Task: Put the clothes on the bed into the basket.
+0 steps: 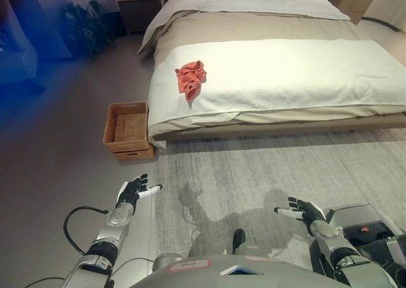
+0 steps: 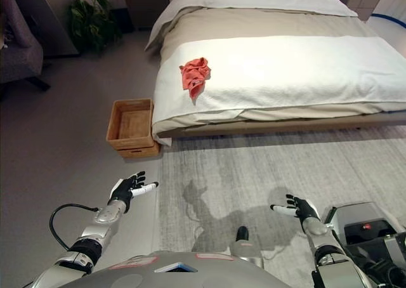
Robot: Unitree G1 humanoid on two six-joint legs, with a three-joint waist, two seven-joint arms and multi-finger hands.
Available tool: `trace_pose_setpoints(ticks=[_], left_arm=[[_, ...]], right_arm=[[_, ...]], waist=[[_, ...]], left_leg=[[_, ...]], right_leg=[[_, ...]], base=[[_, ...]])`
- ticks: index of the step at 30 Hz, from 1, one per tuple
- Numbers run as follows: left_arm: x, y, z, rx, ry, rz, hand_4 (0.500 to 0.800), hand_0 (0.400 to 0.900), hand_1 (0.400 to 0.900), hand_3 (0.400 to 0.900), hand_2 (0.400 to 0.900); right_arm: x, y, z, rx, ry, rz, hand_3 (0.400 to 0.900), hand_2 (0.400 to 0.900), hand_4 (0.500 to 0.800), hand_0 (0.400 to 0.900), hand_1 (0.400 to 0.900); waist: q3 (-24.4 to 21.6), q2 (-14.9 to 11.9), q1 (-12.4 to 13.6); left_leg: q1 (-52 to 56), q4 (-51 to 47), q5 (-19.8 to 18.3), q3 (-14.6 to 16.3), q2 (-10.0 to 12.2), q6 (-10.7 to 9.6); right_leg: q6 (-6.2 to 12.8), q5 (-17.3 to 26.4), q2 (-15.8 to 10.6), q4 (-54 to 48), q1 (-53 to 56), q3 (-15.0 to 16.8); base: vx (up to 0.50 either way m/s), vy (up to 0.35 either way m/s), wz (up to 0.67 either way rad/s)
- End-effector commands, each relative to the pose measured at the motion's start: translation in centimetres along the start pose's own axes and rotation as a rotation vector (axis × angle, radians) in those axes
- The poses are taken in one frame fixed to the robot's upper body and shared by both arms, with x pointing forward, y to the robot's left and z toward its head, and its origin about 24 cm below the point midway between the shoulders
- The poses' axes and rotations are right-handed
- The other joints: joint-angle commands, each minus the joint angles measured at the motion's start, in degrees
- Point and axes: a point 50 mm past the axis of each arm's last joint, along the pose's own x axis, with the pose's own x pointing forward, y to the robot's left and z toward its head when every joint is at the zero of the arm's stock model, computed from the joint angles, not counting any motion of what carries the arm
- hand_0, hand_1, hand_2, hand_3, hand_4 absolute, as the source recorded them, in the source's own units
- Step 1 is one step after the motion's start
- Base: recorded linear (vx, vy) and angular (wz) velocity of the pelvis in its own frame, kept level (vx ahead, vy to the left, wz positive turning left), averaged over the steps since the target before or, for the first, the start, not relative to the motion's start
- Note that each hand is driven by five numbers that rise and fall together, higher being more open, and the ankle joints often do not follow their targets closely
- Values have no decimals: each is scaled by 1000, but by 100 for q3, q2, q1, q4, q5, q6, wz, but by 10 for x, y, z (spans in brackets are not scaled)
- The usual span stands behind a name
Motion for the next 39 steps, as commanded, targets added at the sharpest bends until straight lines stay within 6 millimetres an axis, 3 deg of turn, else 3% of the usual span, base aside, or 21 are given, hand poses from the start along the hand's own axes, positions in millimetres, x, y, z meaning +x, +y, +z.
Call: trace_pose_setpoints(ticks=[1,30,34,39], left_arm=[[11,20,52,29,-186,66,800,900,900,900,900],[12,19,51,24,-179,77,800,900,900,900,900],[11,18,48,21,-175,71,800,900,900,900,900],[11,16,55,49,-200,55,800,900,900,900,900]], right_arm=[[5,-7,23,-23,-68,-26,900,900,800,900,900],[5,0,24,3,-73,-5,900,900,800,900,900],[6,4,25,6,-73,6,900,900,800,900,900],[6,1,27,-2,-78,4,900,900,800,900,900]], waist=[[-67,-183,72],[39,-227,68],[102,-262,76],[221,-264,51]], left_leg=[[-441,-151,384,-484,-158,-37],[-477,-151,332,-517,-282,39],[-513,-42,250,-534,-387,133],[-745,477,-66,-659,-755,410]], right_leg=[[256,-599,-112,406,350,38],[298,-556,-222,486,268,89],[338,-578,-353,699,179,183],[433,-478,-720,1326,-121,446]], base=[[8,6,4],[1,8,1],[-14,80,-3],[-23,162,6]])
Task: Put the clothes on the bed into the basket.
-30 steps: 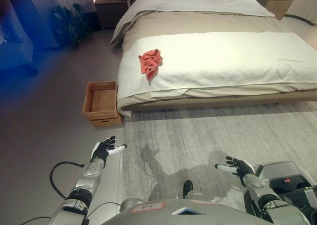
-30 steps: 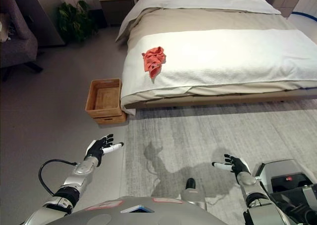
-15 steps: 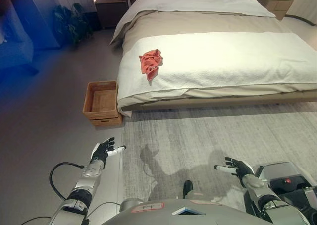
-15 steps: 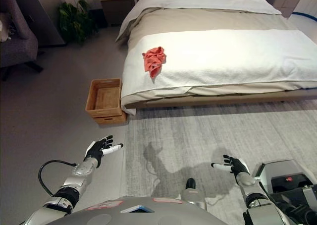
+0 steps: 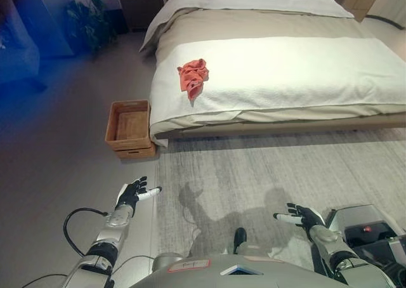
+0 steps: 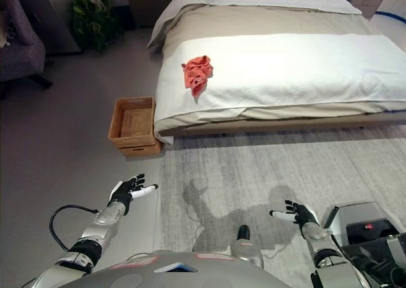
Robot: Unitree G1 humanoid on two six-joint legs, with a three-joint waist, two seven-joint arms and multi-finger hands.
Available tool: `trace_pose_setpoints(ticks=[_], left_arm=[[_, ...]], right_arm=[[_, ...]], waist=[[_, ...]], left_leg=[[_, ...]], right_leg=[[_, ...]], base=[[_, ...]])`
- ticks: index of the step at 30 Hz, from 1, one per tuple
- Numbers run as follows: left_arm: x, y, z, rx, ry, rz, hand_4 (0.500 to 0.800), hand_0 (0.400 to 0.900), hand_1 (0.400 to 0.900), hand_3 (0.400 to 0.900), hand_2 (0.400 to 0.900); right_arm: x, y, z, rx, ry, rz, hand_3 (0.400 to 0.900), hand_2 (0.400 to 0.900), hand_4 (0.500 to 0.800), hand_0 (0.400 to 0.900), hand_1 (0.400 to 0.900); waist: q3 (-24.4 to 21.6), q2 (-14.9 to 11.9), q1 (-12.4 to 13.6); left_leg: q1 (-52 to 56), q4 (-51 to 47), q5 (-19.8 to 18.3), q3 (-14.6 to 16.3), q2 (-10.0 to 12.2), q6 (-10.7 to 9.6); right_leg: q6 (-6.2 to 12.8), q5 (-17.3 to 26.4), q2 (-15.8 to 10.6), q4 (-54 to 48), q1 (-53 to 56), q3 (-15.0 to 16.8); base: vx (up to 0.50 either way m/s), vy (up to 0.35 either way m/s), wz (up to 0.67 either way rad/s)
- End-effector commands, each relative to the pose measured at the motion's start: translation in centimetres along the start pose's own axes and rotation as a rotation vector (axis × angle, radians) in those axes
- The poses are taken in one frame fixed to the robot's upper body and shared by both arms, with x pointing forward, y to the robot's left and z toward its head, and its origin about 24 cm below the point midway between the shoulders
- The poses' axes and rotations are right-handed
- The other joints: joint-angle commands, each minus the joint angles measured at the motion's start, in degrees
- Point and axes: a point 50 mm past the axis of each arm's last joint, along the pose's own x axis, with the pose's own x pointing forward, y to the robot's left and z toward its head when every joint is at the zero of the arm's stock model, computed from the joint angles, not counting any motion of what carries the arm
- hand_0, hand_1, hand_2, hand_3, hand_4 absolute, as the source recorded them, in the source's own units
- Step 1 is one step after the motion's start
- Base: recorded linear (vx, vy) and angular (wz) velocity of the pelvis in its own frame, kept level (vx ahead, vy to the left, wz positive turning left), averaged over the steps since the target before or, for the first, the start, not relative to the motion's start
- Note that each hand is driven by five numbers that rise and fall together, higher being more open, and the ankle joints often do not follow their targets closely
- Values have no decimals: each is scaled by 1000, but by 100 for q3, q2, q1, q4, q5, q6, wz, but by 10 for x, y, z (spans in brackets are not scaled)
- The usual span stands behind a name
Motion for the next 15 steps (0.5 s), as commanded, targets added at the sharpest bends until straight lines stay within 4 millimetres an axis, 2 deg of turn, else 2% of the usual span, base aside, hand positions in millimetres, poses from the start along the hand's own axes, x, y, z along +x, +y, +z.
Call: trace_pose_setpoints(ticks=[1,4,6,7,8,9,12,15], left_arm=[[10,18,61,42,-225,57,800,900,900,900,900],[9,19,67,61,-245,56,800,900,900,900,900],[9,23,70,74,-253,56,800,900,900,900,900],[10,25,72,78,-257,62,800,900,900,900,900],[10,25,74,76,-259,63,800,900,900,900,900],[10,25,74,75,-259,62,800,900,900,900,900],[10,27,76,72,-265,66,800,900,900,900,900],[12,26,78,69,-265,70,800,900,900,900,900]], right_arm=[[5,-8,38,1,-122,-18,900,900,800,900,900],[5,-12,36,-10,-114,-23,900,900,800,900,900],[4,-12,37,-8,-117,-20,900,900,800,900,900],[5,-12,36,3,-113,-20,900,900,800,900,900],[5,-12,36,21,-114,-22,900,900,800,900,900],[5,-12,36,20,-114,-23,900,900,800,900,900],[5,-12,36,37,-117,-18,900,900,800,900,900],[5,-9,38,44,-123,-18,900,900,800,900,900]], waist=[[133,-131,29],[256,-84,5],[378,-32,-41],[436,3,-38],[451,51,-88],[447,55,-98],[465,2,-264],[510,-80,-472]], left_leg=[[-637,467,-84,-609,-586,428],[-524,507,-171,-658,-940,720],[-448,504,-184,-710,-1011,818],[-382,527,-226,-655,-1031,842],[-325,553,-305,-645,-1041,838],[-331,560,-314,-654,-1037,837],[-54,501,-475,-722,-1049,712],[293,408,-667,-871,-1029,561]], right_leg=[[431,-338,-556,1389,-80,489],[311,506,-822,2445,-628,912],[246,732,-759,3014,-970,1095],[236,759,-824,3139,-1114,1004],[303,809,-953,3127,-1382,767],[303,798,-954,3138,-1384,758],[484,983,-1050,2301,-1538,611],[688,1276,-968,1109,-1634,657]], base=[[-28,241,7],[-15,310,6],[-15,268,10],[65,225,18],[83,138,14],[162,46,25],[261,-45,26],[313,-78,31]])
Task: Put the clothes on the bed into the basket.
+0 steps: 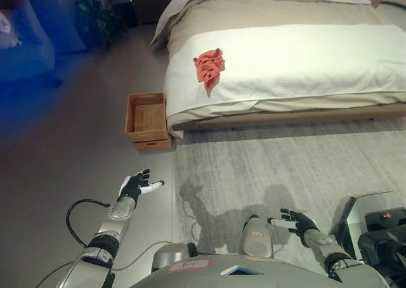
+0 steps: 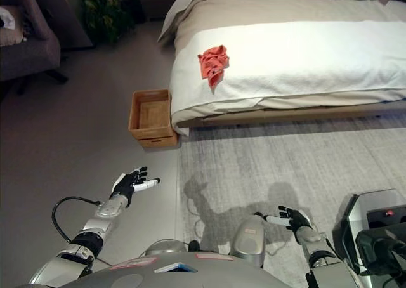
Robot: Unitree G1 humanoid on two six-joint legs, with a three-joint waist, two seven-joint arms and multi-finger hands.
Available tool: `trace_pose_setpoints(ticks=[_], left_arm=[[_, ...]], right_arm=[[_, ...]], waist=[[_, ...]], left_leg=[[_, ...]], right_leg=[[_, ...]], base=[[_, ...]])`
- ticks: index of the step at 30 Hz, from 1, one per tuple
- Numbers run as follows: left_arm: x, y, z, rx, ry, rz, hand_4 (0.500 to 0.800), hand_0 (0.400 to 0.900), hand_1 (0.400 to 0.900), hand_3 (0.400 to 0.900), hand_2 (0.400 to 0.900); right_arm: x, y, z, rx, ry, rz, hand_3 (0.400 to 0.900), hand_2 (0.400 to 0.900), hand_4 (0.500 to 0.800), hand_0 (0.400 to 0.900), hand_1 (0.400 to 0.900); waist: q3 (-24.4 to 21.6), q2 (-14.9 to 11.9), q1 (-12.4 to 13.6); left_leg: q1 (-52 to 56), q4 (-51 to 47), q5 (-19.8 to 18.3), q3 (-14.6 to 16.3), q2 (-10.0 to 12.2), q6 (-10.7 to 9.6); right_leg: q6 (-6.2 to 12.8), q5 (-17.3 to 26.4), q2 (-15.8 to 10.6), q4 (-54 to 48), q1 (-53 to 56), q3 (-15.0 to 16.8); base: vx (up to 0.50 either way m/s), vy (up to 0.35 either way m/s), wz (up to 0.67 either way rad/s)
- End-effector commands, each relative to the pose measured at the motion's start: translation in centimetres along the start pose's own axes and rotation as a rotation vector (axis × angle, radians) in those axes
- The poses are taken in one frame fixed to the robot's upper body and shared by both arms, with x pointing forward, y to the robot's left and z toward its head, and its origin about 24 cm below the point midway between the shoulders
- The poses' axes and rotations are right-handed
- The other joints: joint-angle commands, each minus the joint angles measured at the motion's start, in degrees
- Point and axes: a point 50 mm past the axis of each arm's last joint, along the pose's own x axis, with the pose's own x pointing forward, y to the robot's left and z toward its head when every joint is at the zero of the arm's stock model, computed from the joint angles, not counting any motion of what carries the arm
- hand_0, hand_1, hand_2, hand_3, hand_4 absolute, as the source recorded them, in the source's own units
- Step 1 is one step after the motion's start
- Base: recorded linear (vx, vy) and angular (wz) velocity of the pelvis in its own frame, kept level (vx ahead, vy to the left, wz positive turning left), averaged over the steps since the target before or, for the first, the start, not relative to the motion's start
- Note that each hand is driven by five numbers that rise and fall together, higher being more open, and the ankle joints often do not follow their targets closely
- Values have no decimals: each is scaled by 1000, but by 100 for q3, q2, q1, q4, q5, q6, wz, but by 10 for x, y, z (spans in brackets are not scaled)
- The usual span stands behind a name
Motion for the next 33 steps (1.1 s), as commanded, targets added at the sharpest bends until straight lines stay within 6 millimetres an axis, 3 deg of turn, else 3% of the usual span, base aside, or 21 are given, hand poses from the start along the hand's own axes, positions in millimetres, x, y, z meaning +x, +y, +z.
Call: trace_pose_setpoints(ticks=[1,6,10,12,13,14,15,17,20,21,23,24,25,26,27,29,30,31,33], left_arm=[[8,25,63,34,-236,75,800,900,900,900,900],[9,23,64,39,-237,77,800,900,900,900,900],[10,23,64,34,-228,83,800,900,900,900,900],[11,22,67,28,-234,83,800,900,900,900,900],[10,24,68,32,-237,90,800,900,900,900,900],[11,20,71,10,-245,84,800,900,900,900,900],[11,20,71,9,-245,83,800,900,900,900,900],[12,15,77,-24,-260,79,800,900,900,900,900],[13,11,82,-28,-275,65,800,900,900,900,900],[13,10,83,-39,-279,64,800,900,900,900,900],[14,9,86,-42,-282,57,800,900,900,900,900],[14,10,87,-40,-280,58,800,900,900,900,900],[14,10,89,-37,-284,55,800,900,900,900,900],[15,9,92,-32,-288,52,800,900,900,900,900],[16,10,94,-35,-287,56,800,900,900,900,900],[17,10,96,-34,-286,56,800,900,900,900,900],[19,11,101,-33,-289,66,800,900,900,900,900],[19,11,100,-35,-289,68,800,900,900,900,900],[18,14,96,-44,-280,79,800,900,900,900,900]], right_arm=[[2,-20,43,10,-148,-71,900,900,800,900,900],[2,-16,41,28,-153,-66,900,900,800,900,900],[1,-18,32,55,-129,-70,900,900,800,900,900],[0,-19,29,55,-123,-69,900,900,800,900,900],[0,-20,24,54,-111,-71,900,900,800,900,900],[-1,-24,25,46,-117,-87,900,900,800,900,900],[-1,-24,25,46,-117,-87,900,900,800,900,900],[-2,-32,26,41,-117,-110,900,900,800,900,900],[-4,-38,19,58,-107,-130,900,900,800,900,900],[-5,-39,17,55,-96,-136,900,900,800,900,900],[-6,-42,12,66,-76,-148,900,900,800,900,900],[-6,-42,9,69,-66,-148,900,900,800,900,900],[-6,-43,8,73,-66,-150,900,900,800,900,900],[-7,-46,9,70,-65,-161,900,900,800,900,900],[-7,-47,11,72,-69,-164,900,900,800,900,900],[-6,-47,12,72,-73,-168,900,900,800,900,900],[-5,-46,16,64,-79,-166,900,900,800,900,900],[-5,-45,17,61,-80,-167,900,900,800,900,900],[-4,-42,17,45,-80,-160,900,900,800,900,900]], waist=[[-20,-183,-203],[-61,-259,-361],[-200,-333,-413],[-263,-305,-478],[-358,-260,-472],[-409,-206,-563],[-410,-185,-566],[-500,-53,-679],[-566,32,-770],[-590,55,-774],[-571,-14,-723],[-574,-189,-727],[-518,-303,-662],[-380,-291,-529],[-323,-353,-530],[-254,-432,-443],[-102,-573,-253],[-41,-600,-120],[13,-559,38]], left_leg=[[478,33,-435,-388,-40,-641],[777,-40,-662,-503,117,-752],[1074,-118,-855,-694,211,-797],[1239,-125,-912,-787,379,-864],[1280,-87,-869,-811,561,-943],[1249,-31,-756,-772,793,-1086],[1251,-32,-763,-770,815,-1093],[1169,221,-306,-960,1099,-1233],[924,591,302,-1105,1343,-1365],[789,855,663,-1141,1400,-1418],[305,1712,1328,-1154,1429,-1412],[36,2262,1778,-1214,1333,-1388],[-253,2789,1902,-1251,1220,-1316],[-548,3385,1830,-1291,1193,-1237],[-683,3517,1896,-1120,1301,-1165],[-1033,3664,1782,-1064,1229,-1111],[-1842,3566,1347,-973,1079,-945],[-2229,3216,1217,-905,1008,-908],[-2522,2312,1321,-882,1117,-1006]], right_leg=[[91,643,-20,-764,-387,334],[169,727,297,-1602,-522,206],[169,661,460,-1387,-527,266],[99,389,528,-913,-722,346],[-10,22,577,-843,-710,195],[-66,-34,755,-854,-598,185],[-70,-39,771,-857,-591,169],[-199,-219,982,-463,-736,63],[-387,-571,1238,-261,-753,101],[-488,-677,1382,-272,-637,113],[-721,-886,1600,-352,-338,149],[-884,-929,1615,-458,-161,161],[-1012,-1035,1668,-513,23,229],[-1123,-1176,1825,-524,247,316],[-1189,-1243,1882,-555,396,315],[-1245,-1330,1905,-574,510,391],[-1240,-1394,1912,-646,810,544],[-1215,-1466,1949,-677,972,618],[-1158,-1603,2036,-692,1217,746]], base=[[151,-36,14],[245,-57,22],[267,-77,20],[308,-139,22],[380,-250,51],[283,-204,42],[284,-191,49],[253,-167,54],[258,-190,26],[292,-242,7],[295,-301,-4],[283,-374,-7],[285,-376,-13],[269,-324,-14],[245,-281,-16],[184,-176,-20],[295,-112,-47],[408,-111,-65],[379,40,-65]])
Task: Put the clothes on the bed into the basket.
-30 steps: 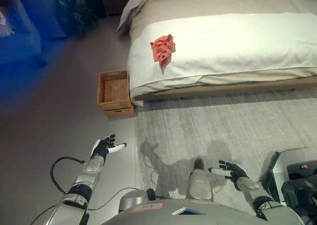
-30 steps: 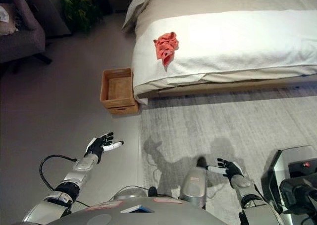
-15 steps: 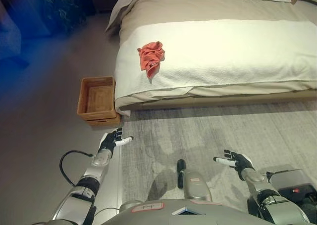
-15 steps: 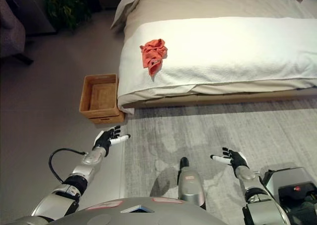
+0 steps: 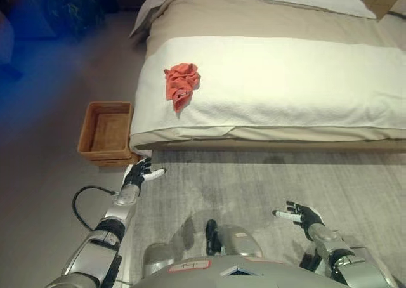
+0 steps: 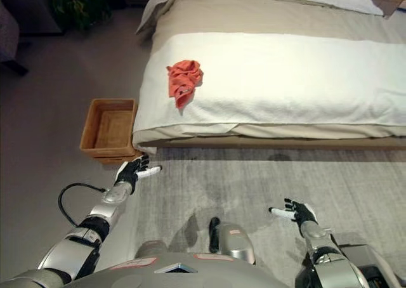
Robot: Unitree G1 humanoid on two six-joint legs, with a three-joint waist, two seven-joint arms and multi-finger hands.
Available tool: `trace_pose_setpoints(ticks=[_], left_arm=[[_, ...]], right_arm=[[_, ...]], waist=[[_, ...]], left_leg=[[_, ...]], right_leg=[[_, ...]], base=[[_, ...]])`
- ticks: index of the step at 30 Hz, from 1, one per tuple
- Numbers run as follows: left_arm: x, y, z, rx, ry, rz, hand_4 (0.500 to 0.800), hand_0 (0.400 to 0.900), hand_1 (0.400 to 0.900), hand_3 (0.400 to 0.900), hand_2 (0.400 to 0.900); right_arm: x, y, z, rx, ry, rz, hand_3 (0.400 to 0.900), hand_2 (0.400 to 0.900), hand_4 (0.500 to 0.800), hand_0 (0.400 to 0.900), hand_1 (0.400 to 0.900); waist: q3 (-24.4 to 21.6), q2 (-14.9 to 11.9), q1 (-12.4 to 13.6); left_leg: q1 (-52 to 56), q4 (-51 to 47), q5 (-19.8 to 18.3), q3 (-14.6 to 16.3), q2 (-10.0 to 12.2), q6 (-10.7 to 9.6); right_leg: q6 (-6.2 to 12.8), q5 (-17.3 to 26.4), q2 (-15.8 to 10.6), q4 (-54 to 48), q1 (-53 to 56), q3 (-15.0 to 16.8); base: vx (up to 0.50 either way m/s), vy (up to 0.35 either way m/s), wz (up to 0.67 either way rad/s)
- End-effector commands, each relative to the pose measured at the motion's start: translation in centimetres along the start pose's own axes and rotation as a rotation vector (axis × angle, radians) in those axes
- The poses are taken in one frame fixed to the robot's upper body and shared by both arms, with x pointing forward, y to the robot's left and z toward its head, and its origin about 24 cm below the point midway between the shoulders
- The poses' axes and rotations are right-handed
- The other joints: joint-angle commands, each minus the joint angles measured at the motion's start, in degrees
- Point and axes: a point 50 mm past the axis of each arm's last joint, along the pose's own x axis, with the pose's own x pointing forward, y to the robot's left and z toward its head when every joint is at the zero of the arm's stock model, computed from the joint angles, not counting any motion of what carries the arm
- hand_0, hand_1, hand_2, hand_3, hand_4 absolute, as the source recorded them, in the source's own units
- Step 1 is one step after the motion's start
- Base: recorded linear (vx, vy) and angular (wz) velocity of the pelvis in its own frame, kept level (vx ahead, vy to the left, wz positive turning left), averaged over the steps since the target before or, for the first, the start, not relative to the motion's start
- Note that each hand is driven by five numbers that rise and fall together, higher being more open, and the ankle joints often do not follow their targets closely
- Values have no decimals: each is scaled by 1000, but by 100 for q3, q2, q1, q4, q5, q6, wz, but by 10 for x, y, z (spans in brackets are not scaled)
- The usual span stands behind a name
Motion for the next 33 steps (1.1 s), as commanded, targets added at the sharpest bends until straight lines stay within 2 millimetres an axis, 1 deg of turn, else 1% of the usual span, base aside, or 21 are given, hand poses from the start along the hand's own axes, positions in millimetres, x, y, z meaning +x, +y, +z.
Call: trace_pose_setpoints(ticks=[1,2,3,6,7,8,9,10,13,15,18,19,22,23,25,26,27,28,29,30,33], left_arm=[[4,23,40,-20,-169,72,800,900,900,900,900],[3,25,37,-21,-161,78,800,900,900,900,900],[2,27,30,-30,-145,81,800,900,900,900,900],[-1,30,21,-40,-126,91,800,900,900,900,900],[-2,32,19,-46,-121,96,800,900,900,900,900],[-4,34,9,-60,-98,108,800,900,900,900,900],[-4,34,9,-60,-97,108,800,900,900,900,900],[-7,34,2,-73,-82,112,800,900,900,900,900],[-11,36,-8,-81,-64,124,800,900,900,900,900],[-12,37,-7,-87,-76,126,800,900,900,900,900],[-12,38,-1,-96,-103,130,800,900,900,900,900],[-12,38,1,-90,-113,129,800,900,900,900,900],[-12,38,9,-68,-145,115,800,900,900,900,900],[-13,37,9,-59,-152,104,800,900,900,900,900],[-14,39,13,-44,-169,102,800,900,900,900,900],[-13,40,14,-38,-170,106,800,900,900,900,900],[-13,40,14,-38,-170,106,800,900,900,900,900],[-12,40,18,-31,-179,105,800,900,900,900,900],[-12,40,19,-31,-179,105,800,900,900,900,900],[-12,41,24,-21,-197,101,800,900,900,900,900],[-9,43,29,11,-201,103,800,900,900,900,900]], right_arm=[[-3,-28,6,-8,-43,-87,900,900,800,900,900],[-3,-27,6,-24,-45,-82,900,900,800,900,900],[-3,-23,5,-39,-41,-70,900,900,800,900,900],[-3,-21,3,-48,-39,-60,900,900,800,900,900],[-3,-19,2,-48,-37,-55,900,900,800,900,900],[-3,-16,-1,-46,-30,-42,900,900,800,900,900],[-3,-16,-1,-47,-29,-42,900,900,800,900,900],[-3,-16,-4,-46,-21,-39,900,900,800,900,900],[-2,-14,1,-67,-30,-26,900,900,800,900,900],[-1,-14,8,-77,-52,-20,900,900,800,900,900],[1,-11,19,-83,-86,-20,900,900,800,900,900],[1,-11,21,-78,-94,-21,900,900,800,900,900],[2,-8,27,-83,-107,-10,900,900,800,900,900],[2,-7,26,-98,-104,-4,900,900,800,900,900],[3,-5,29,-87,-110,1,900,900,800,900,900],[3,-4,30,-86,-114,7,900,900,800,900,900],[3,-4,30,-86,-114,7,900,900,800,900,900],[4,-3,33,-91,-117,9,900,900,800,900,900],[4,-3,33,-91,-117,9,900,900,800,900,900],[4,0,38,-96,-137,18,900,900,800,900,900],[4,2,39,-86,-141,26,900,900,800,900,900]], waist=[[163,222,291],[192,326,414],[191,425,529],[229,453,611],[225,467,635],[185,534,655],[192,527,667],[129,590,703],[16,678,812],[-44,728,895],[-180,738,948],[-249,701,991],[-333,541,1019],[-387,506,1047],[-451,433,1081],[-460,434,1087],[-461,429,1091],[-445,504,1092],[-438,501,1093],[-312,664,988],[-198,776,828]], left_leg=[[-850,-1714,865,256,23,338],[-918,-2476,1218,143,83,267],[-1008,-3238,1418,46,177,213],[-1062,-3658,1490,88,167,170],[-1085,-3712,1480,167,153,152],[-1046,-3690,1520,418,207,149],[-1028,-3692,1515,436,205,150],[-949,-3607,1552,615,234,154],[-893,-3549,1605,584,269,132],[-889,-3492,1642,473,257,97],[-876,-3548,1697,611,214,126],[-935,-3371,1573,686,116,206],[-1049,-2791,1172,914,-181,335],[-1007,-2781,1056,982,-249,390],[-945,-2760,922,1055,-444,498],[-874,-2782,834,1057,-517,560],[-873,-2782,831,1063,-519,562],[-676,-2832,686,1044,-632,708],[-670,-2832,683,1046,-636,709],[-397,-2895,576,973,-681,891],[101,-2965,314,974,-782,1061]], right_leg=[[770,657,310,-511,441,858],[778,560,439,-515,593,946],[763,411,567,-534,798,1073],[740,200,589,-456,1026,1239],[735,114,600,-424,1107,1290],[740,-35,610,-391,1290,1361],[741,-39,602,-388,1299,1375],[766,-159,537,-368,1453,1419],[835,-325,393,-381,1660,1625],[908,-429,252,-430,1819,1768],[1093,-554,-97,-472,1948,1741],[1232,-482,-288,-454,2002,1713],[1554,517,-753,-144,1832,1707],[1635,727,-858,-108,1780,1699],[1757,1462,-1018,116,1661,1732],[1763,1718,-1065,316,1537,1740],[1763,1715,-1068,321,1532,1746],[1685,2216,-1107,926,1286,1655],[1684,2208,-1111,939,1286,1657],[1501,2446,-990,1803,932,1591],[1392,2197,-1005,2331,372,1211]], base=[[442,101,-73],[515,107,-81],[386,64,-59],[299,23,-40],[358,79,-44],[281,68,-35],[355,140,-50],[181,87,-29],[327,197,-86],[258,198,-69],[258,260,-30],[309,256,-7],[299,216,-25],[277,229,-30],[283,231,-10],[179,153,-5],[217,266,-3],[148,198,-1],[258,443,7],[183,352,14],[249,335,20]])
